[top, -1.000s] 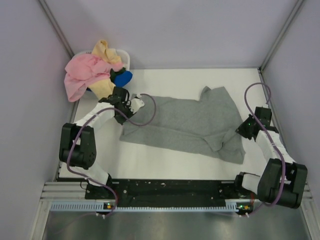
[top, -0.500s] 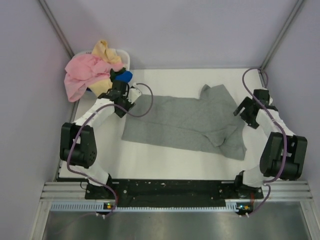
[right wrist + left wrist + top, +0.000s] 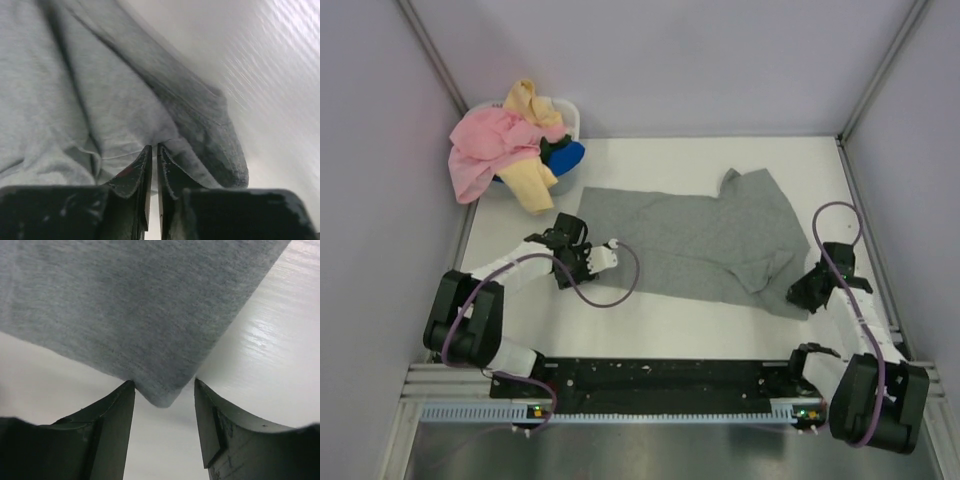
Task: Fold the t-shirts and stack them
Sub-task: Fold the flattened tshirt in 1/3 of the way
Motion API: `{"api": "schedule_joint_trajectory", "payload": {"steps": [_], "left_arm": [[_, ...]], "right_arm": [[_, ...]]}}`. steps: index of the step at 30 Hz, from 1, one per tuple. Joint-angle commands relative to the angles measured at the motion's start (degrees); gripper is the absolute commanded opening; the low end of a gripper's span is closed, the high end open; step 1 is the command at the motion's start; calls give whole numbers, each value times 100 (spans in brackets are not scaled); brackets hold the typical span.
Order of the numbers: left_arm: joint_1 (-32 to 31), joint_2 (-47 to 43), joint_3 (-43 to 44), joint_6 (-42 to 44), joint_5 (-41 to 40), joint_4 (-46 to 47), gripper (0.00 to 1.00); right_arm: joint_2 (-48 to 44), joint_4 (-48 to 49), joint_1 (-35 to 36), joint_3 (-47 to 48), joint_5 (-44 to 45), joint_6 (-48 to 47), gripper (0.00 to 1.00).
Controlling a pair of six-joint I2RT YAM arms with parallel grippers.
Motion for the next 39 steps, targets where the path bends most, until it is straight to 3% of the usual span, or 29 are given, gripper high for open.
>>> {"api": "schedule_joint_trajectory", "payload": {"steps": [1, 5, 13, 14, 15, 17, 19, 20, 22, 25, 30, 32, 36, 39], "left_arm": [[16, 345, -26, 221, -117, 740, 46], [16, 223, -280, 27, -144, 627, 3], [-107, -813, -684, -658, 725, -893, 0], [-116, -945, -746, -737, 761, -946, 2], [-125, -1007, -773, -851, 796, -1017, 9], [-125, -1069, -668, -1088, 779, -1166, 35], [-125, -1070, -440, -1195, 796, -1491, 50], [-116, -1070, -326, -1238, 762, -1588, 52], [-107, -1026, 8, -1309, 622, -1729, 71], [-55, -903, 517, -1493, 454, -1633, 74], [-2, -473, 896, -2064, 164, -1018, 76], [-2, -306, 1011, -2222, 172, -1017, 76], [-2, -313, 959, -2267, 287, -982, 76], [7, -410, 880, -2241, 252, -973, 76]], "right_arm": [[372, 352, -246, -276, 155, 342, 0], [759, 650, -660, -109, 761, 306, 0], [2200, 889, -660, 1260, 991, -431, 0], [2306, 793, -660, 1401, 982, -511, 0], [2324, 740, -660, 1507, 965, -564, 0], [2159, 678, -652, 1613, 869, -748, 3], [1878, 582, -459, 1693, 964, -959, 18], [1711, 546, -241, 1719, 1087, -1029, 28], [1447, 432, 365, 1772, 1377, -1205, 47], [1358, 125, 1201, 1877, 1519, -1285, 66], [1796, 246, 1221, 1570, 807, -1021, 66], [2051, 439, 1221, 1543, 475, -1109, 60], [2245, 660, 1457, 1614, 209, -1311, 39], [2210, 643, 1554, 1658, 323, -1443, 39]]}}
